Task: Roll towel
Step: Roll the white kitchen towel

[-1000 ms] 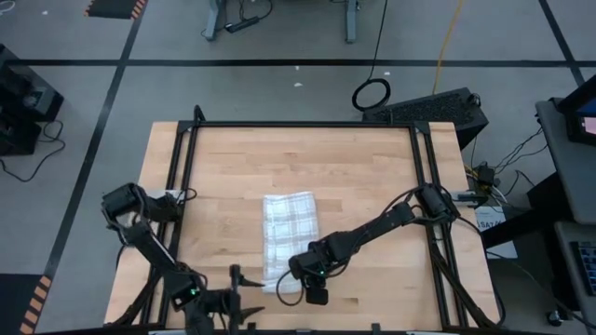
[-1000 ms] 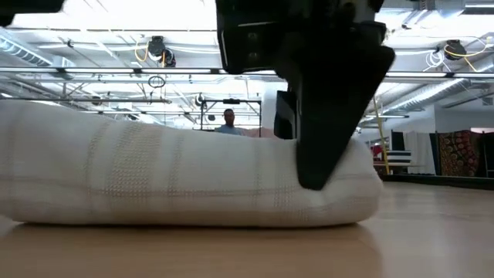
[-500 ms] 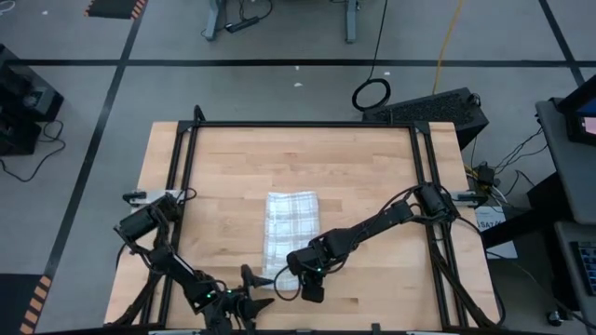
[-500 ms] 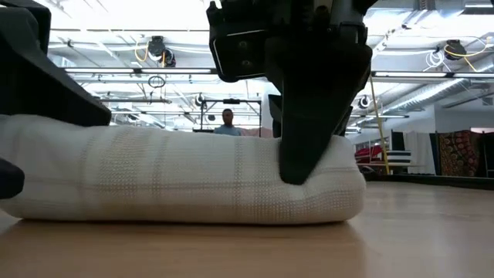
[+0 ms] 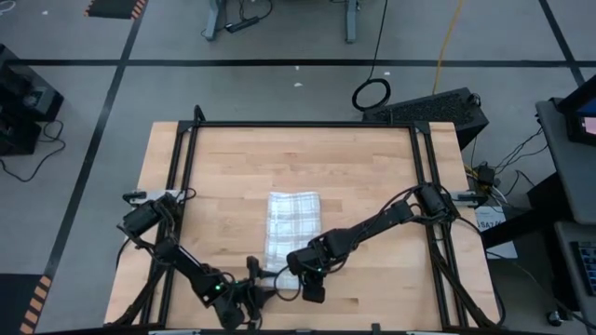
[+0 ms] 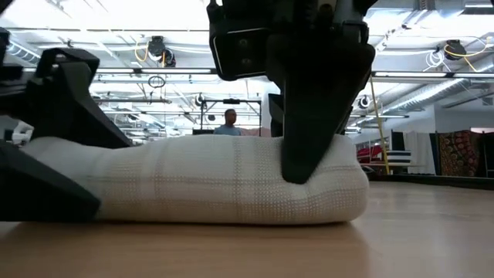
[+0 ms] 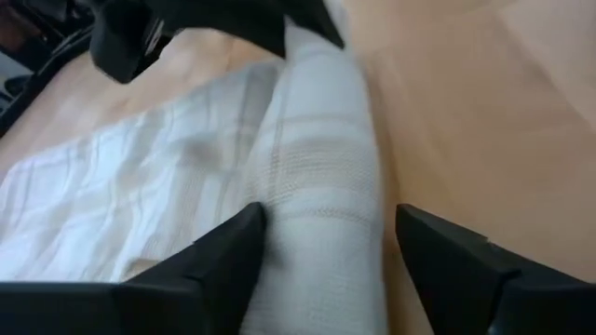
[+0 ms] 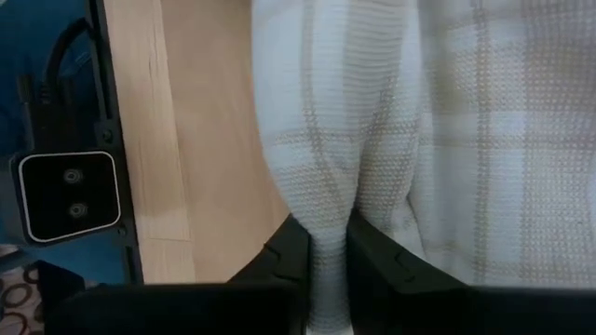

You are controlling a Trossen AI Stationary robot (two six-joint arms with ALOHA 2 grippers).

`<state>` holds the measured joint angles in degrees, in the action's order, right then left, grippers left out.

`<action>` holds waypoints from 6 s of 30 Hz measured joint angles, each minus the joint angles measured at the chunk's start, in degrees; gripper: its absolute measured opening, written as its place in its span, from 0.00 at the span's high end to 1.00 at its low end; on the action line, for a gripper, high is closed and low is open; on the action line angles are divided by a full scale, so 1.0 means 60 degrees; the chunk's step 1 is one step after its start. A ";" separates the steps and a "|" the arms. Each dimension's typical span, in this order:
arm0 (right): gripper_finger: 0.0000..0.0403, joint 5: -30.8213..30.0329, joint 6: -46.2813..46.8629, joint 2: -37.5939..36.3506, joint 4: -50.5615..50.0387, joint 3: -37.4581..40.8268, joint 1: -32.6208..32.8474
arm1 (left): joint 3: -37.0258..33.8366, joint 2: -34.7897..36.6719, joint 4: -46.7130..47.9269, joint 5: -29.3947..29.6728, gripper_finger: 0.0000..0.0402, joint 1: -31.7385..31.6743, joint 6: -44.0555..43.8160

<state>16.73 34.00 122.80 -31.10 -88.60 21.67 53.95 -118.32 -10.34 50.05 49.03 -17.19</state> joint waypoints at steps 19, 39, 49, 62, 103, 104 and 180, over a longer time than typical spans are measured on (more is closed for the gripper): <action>0.53 -0.5155 -0.0450 -0.0954 -0.1252 0.0004 0.1994 | -0.0058 0.0866 0.0612 -0.1764 0.86 -0.0771 -0.1029; 0.35 -1.0249 -0.2674 0.0321 -0.0359 0.0004 0.3402 | -0.0044 0.1723 0.1124 -0.4566 0.84 -0.1827 -0.3646; 0.37 -0.9260 -0.3615 0.0321 -0.0377 0.0004 0.2737 | -0.0044 0.1727 0.0882 -0.4766 0.84 -0.1803 -0.4401; 0.68 -0.6230 -0.3948 0.0286 -0.0261 -0.0013 0.1921 | -0.0124 0.1736 0.0965 -0.4916 0.84 -0.1668 -0.3817; 0.87 -0.2472 -0.0705 0.0295 0.0650 -0.0011 0.0708 | -0.0160 0.1355 0.0148 0.0198 0.38 0.1348 -0.1315; 0.87 -0.2477 -0.0699 0.0295 0.0650 -0.0011 0.0708 | -0.0160 0.1263 0.0078 0.0298 0.38 0.1352 -0.1233; 0.38 -0.8025 -0.0806 -0.0597 -0.0794 0.0025 0.3279 | -0.0124 0.1920 0.1641 -0.6282 0.79 -0.1701 -0.2852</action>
<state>-31.42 29.16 119.22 -35.87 -88.44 41.35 53.21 -106.80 -0.49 12.36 38.83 -34.30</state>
